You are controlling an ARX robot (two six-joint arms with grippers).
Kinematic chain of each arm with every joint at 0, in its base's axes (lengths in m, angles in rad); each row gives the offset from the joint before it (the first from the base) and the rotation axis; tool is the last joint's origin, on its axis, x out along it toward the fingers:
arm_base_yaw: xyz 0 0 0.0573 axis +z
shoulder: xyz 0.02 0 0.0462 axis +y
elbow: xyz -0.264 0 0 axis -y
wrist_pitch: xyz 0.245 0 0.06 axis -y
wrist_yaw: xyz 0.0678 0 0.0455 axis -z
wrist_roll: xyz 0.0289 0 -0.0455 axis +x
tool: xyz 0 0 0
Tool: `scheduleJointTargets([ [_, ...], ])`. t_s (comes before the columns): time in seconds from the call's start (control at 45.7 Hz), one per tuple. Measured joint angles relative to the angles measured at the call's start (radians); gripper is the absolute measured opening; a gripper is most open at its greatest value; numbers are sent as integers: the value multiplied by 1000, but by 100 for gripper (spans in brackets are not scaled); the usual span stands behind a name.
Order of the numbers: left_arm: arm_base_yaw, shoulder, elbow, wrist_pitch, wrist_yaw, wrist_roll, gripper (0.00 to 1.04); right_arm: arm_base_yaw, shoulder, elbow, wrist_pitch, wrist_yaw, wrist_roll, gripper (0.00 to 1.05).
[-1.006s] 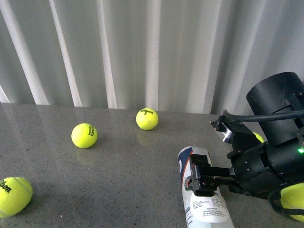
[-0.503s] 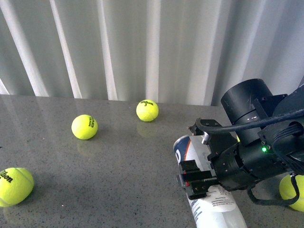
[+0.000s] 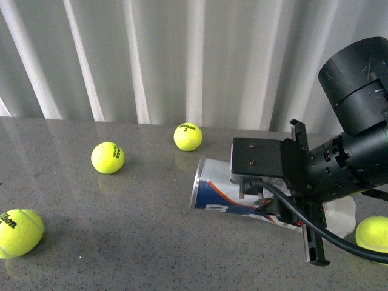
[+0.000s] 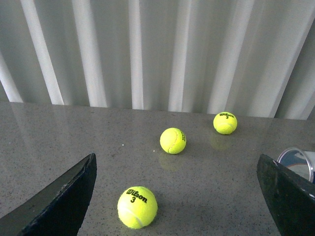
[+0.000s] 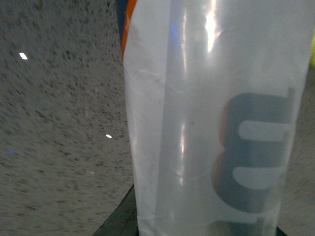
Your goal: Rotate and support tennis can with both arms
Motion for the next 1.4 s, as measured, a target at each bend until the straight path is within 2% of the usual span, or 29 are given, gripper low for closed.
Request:
scheduleJointTargets([
  [0.087,0,0,0,0,0,0,98,6,63,48,24,-1,-132,18],
  [0.175,0,0,0,0,0,0,98,14,104,85,31,-2,-162,16],
  [0.372,0,0,0,0,0,0,98,54,212,178,60,3,-122,14],
  [0.569,0,0,0,0,0,0,98,86,261,187,95,2,-72,15],
  [0.853,0,0,0,0,0,0,98,90,259,165,101,-9,1,51],
  [1.203,0,0,0,0,0,0,98,69,179,114,99,-72,111,95],
  [1.269,0,0,0,0,0,0,98,66,152,105,99,-82,133,100],
  [1.4,0,0,0,0,0,0,98,61,86,79,99,-111,172,97],
])
